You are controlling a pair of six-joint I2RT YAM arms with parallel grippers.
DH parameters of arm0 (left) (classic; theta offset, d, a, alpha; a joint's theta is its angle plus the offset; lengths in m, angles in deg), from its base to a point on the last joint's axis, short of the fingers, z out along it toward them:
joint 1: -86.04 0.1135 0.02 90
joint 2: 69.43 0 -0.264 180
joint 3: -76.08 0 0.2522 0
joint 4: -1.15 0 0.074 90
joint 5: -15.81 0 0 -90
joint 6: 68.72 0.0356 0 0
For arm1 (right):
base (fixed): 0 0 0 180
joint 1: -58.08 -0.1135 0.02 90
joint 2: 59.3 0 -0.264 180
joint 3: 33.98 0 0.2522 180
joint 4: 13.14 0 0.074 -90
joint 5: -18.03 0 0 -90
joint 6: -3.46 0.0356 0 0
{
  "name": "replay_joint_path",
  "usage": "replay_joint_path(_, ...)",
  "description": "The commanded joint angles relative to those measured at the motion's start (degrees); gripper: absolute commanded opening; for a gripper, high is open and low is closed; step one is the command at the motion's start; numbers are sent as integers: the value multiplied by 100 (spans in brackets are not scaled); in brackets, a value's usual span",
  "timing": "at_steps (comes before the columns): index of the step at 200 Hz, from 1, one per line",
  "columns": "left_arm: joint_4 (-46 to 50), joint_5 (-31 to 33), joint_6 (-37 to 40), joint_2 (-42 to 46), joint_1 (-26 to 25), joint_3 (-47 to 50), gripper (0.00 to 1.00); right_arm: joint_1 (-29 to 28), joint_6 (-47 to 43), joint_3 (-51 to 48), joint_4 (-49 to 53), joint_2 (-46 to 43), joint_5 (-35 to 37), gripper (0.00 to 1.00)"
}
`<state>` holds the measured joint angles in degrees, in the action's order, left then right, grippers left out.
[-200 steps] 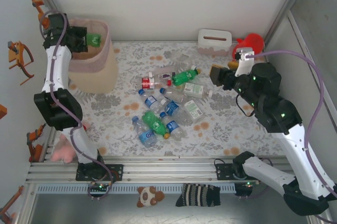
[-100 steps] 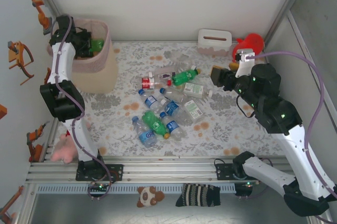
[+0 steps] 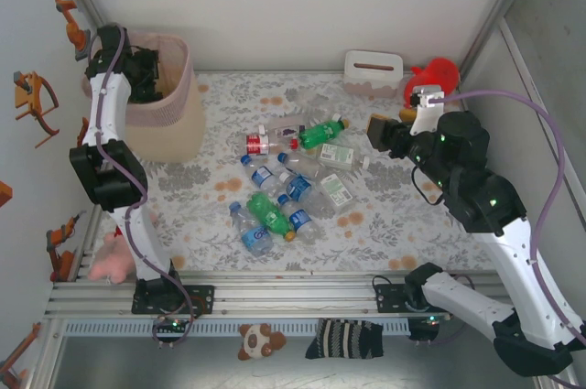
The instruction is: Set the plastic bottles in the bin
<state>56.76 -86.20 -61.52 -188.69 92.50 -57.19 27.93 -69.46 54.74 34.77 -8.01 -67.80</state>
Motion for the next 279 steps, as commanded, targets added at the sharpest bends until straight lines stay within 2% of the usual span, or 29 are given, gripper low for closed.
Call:
replay_joint_path(1, 140, -11, 79, 386, -22, -185, 82, -35, -12, -25, 36, -75, 76, 68)
replay_joint_path(35, -106, -95, 259, 767, -38, -49, 77, -35, 19, -16, 115, -16, 89, 68)
replay_joint_path(92, -2608, -292, 1099, 2267, -48, 1842, 76, -32, 48, 58, 506, 316, 70, 67)
replay_joint_path(145, -2725, -1008, 2715, 3277, -94, 2725, 76, -34, 34, 89, 684, 699, -100, 67)
replay_joint_path(166, -2566, -1029, 3601, 3782, -199, 3271, 76, -35, 72, 89, 702, 885, -199, 67)
replay_joint_path(190, -2018, -740, 4744, 4260, -358, 3754, 76, -34, 104, 71, 719, 1096, -371, 66)
replay_joint_path(237, -2252, -1209, 5655, 5169, -410, 5007, 76, -35, 154, 167, 991, 1648, -554, 65)
replay_joint_path(279, -2389, -1639, 5850, 5779, -440, 5620, 76, -35, 201, 213, 1087, 2179, -858, 65)
